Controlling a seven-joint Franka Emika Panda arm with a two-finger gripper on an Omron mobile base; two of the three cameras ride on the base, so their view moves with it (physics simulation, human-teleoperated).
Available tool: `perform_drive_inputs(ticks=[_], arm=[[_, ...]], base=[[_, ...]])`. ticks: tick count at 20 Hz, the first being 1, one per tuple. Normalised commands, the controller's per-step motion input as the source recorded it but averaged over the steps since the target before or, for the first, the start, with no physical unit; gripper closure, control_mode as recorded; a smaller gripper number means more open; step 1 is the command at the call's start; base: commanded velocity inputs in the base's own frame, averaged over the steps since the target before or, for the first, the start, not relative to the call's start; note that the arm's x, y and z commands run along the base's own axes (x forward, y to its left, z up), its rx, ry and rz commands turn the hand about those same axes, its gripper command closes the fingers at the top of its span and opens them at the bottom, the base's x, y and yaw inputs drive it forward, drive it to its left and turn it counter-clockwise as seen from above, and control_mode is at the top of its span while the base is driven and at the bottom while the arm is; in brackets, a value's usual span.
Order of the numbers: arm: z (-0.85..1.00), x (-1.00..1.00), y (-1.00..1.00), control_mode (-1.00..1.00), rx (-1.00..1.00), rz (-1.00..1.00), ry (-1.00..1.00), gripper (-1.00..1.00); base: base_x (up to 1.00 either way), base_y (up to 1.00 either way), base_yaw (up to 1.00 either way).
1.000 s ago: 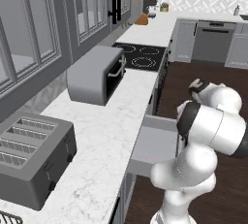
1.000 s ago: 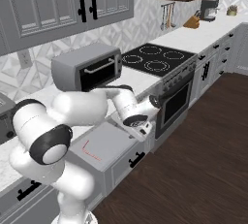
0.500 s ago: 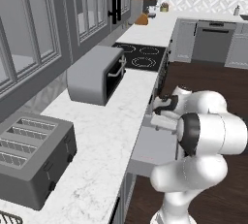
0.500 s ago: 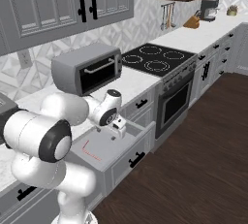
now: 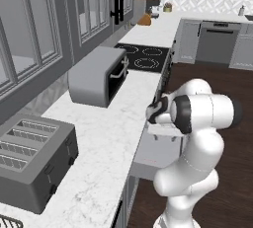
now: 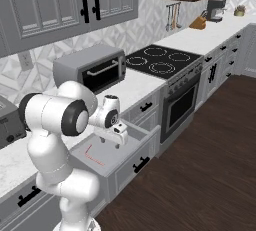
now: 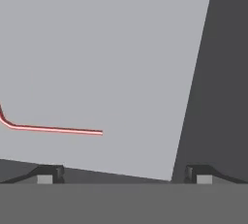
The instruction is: Take a straw from the drawer in front and place it inside the glass cup on the dining counter.
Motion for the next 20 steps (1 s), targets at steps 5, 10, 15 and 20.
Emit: perform_drive_inputs(ticks=[5, 10, 15, 20], arm=[[-0.34, 0.01, -0.12, -1.0, -0.04, 0.0, 0.04, -1.0], [-0.33, 0.0, -0.35, -1.0, 0.0, 0.06, 0.0, -1.0], [-0.3, 0.05, -0.17, -1.0, 0.0, 0.11, 0.0, -1.0], [-0.19, 0.06, 0.0, -1.0, 0.0, 0.13, 0.0, -1.0]], base=[[0.0, 0.0, 0.0], [0.0, 0.0, 0.0], [0.0, 0.0, 0.0], [0.0, 0.0, 0.0]])
